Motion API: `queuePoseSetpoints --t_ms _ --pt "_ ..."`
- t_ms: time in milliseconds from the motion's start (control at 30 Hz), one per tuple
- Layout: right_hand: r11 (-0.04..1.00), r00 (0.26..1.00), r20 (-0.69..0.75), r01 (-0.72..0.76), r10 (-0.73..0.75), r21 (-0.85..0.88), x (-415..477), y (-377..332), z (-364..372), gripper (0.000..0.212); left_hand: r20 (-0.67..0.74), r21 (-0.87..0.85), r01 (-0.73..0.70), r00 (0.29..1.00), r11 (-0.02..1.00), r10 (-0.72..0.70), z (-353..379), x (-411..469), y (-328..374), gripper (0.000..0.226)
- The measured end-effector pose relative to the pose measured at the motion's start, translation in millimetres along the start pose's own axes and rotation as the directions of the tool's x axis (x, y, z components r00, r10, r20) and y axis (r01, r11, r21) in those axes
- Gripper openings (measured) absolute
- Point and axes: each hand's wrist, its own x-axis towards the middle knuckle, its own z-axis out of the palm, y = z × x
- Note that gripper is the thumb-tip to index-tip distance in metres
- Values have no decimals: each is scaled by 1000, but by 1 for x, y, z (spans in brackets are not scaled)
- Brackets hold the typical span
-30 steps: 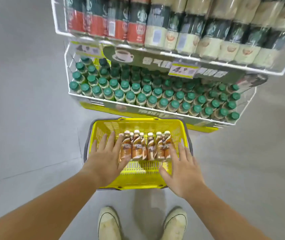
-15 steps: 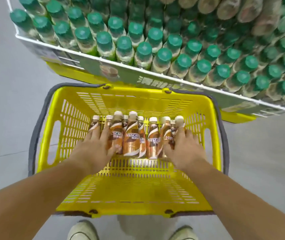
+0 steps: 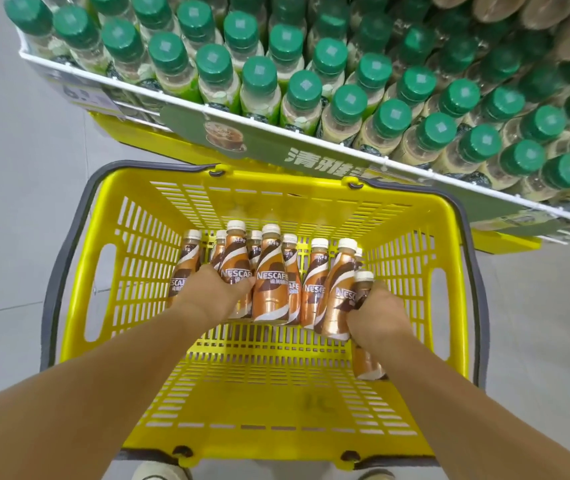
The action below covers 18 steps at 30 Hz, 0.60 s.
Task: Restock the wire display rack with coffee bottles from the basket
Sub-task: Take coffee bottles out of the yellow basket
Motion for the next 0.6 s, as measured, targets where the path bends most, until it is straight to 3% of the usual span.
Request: queuePoseSetpoints --t_ms 233,400,600 --pt "997 999 -9 50 -49 62 6 11 0 30 41 -56 -47 998 997 49 -5 -3 -8 37" --pt "966 973 -135 206 -185 159 -18 0 -23 35 -20 -108 -135 991 985 134 -26 -39 -2 25" --pt "850 907 -263 407 -331 334 -88 -39 -107 39 -40 -188 -302 953 935 300 -97 -112 44 17"
